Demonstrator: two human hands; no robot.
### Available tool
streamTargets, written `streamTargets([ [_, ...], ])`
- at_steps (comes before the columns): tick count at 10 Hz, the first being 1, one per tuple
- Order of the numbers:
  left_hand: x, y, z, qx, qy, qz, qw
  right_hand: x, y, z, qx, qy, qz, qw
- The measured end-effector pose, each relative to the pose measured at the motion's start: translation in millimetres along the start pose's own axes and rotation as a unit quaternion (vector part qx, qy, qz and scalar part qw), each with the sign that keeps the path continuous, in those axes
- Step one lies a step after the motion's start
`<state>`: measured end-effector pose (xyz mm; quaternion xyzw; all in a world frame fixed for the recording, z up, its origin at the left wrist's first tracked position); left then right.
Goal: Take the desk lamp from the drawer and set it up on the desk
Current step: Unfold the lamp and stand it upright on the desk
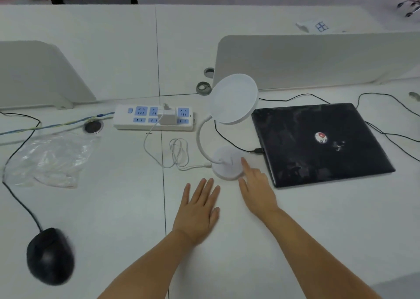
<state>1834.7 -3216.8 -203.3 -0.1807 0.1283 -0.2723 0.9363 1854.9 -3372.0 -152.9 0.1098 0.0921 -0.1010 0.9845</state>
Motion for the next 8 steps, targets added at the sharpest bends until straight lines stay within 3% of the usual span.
streamTargets([
  [3, -0.8, 3.3, -3.6, -0.004, 0.015, 0.012, 1.0, 19.3, 0.5, -8.9, -0.077, 0.048, 0.001, 0.996],
  [6, -0.9, 0.2, -2.3, -0.001, -0.004, 0.004, 1.0, 12.9, 0.6, -3.9, -0.073, 0.061, 0.005, 0.995],
  [7, 1.2, 1.4, -2.5, 0.002, -0.014, 0.001, 1.0, 13.3, 2.5, -6.4, -0.06, 0.057, 0.002, 0.997],
  [8, -0.1, 0.7, -0.6, -0.002, -0.025, -0.002, 1.0, 3.3, 2.8, 11.3, 0.053, 0.054, -0.03, 0.997],
])
Point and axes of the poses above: each hand's wrist, its own x-axis towards the middle knuckle, its own z-axis out of the back of the hand, y = z × x, the point moved 9 cm from there along x, towards the middle knuckle, and after that the axes turned 13 degrees about -x, right-handed, at the moved point
